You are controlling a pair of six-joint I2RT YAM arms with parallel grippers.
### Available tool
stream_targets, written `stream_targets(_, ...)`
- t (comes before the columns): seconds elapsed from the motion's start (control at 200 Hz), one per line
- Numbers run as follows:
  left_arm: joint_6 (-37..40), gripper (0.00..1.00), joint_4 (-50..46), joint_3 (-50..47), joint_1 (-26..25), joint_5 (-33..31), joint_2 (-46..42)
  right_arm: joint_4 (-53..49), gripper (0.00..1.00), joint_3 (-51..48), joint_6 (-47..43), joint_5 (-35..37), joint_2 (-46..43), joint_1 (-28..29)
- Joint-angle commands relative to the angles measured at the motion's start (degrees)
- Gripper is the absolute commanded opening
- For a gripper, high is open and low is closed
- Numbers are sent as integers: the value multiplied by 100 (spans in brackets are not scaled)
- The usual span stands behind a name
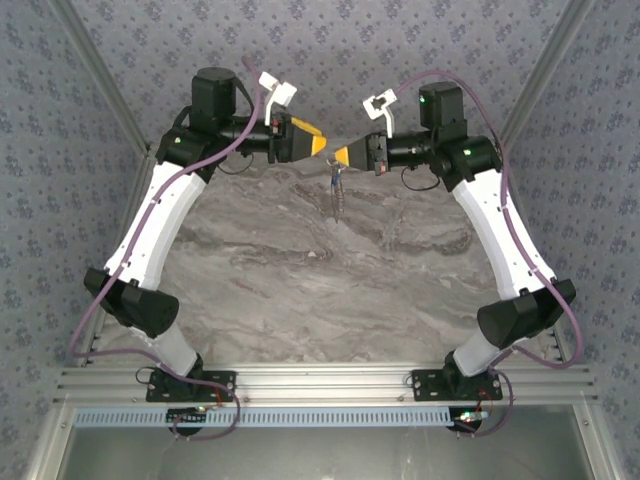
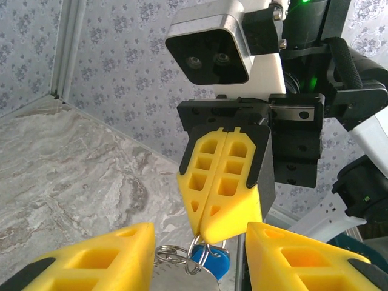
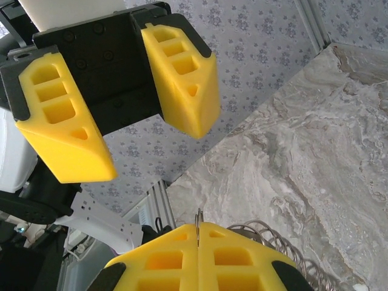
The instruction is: Put the keys on the keyring
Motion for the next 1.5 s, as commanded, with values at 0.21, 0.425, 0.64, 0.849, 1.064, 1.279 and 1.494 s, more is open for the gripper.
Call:
stream_targets(0.21,121,41,-144,68,-14,346,33,305,0,203,127,-110,19,29)
stream_targets(0.425,103,41,-132,52,-60,352,111,718,0,181,410,-238,42,37)
stream_targets(0.64,85,40,-128,65,-118,384,190,958,0,133,587,-289,44,57)
stream_targets(0.849,81,35,-100,64,-133,393,208,1033,0,107,641,-302,54,83)
stream_targets(1.064,37,22,-10,41,-153,405,200,1030,0,89,644,-287,57,103)
stream_targets(1.279,-28,15,119,30,-163,414,191,993,0,80,616,-278,65,111)
stream_targets(1.494,-38,0,135,13,-188,445,191,1053,0,85,654,-252,76,113)
